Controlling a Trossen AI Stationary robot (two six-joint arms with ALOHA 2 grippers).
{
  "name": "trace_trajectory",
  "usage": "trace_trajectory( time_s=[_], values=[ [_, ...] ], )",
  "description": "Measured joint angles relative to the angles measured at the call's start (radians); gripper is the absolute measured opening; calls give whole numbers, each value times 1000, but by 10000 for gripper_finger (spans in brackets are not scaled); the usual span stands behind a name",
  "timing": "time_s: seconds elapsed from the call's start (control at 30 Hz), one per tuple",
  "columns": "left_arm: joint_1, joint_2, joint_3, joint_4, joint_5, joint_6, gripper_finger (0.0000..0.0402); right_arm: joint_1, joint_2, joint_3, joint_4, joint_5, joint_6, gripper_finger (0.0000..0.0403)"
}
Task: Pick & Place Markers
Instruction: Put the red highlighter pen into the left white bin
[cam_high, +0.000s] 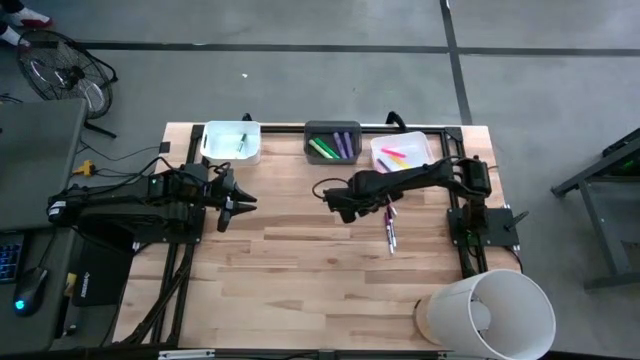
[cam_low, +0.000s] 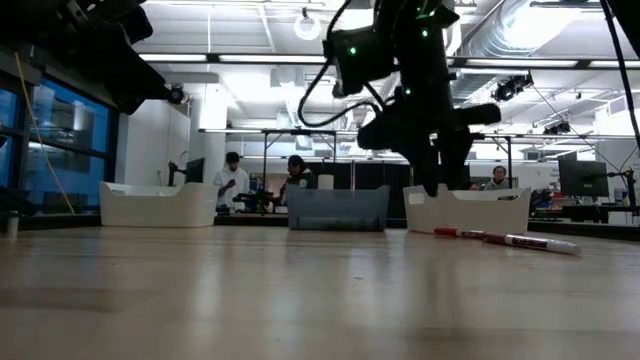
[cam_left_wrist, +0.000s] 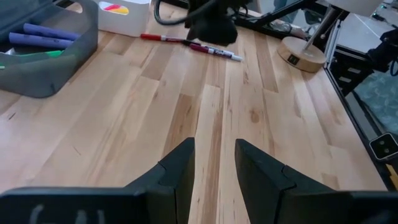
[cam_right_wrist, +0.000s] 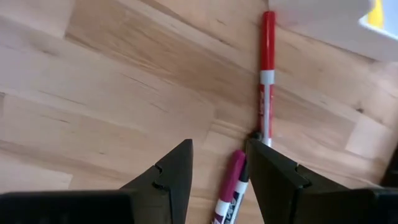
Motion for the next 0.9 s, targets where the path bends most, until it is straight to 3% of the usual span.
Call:
trace_trajectory(
  time_s=[0.23,0.7,0.9],
  values=[
    [0,0,0,-2,1,0,113,-31,-9,-168,62,-36,7,140],
    [0,0,0,-17,0,0,113,-98,-324,-510,355,-53,8,136],
    [0,0,0,-19,-1,0,113,-133,-365,-610,486,-77,-47,124]
  ],
)
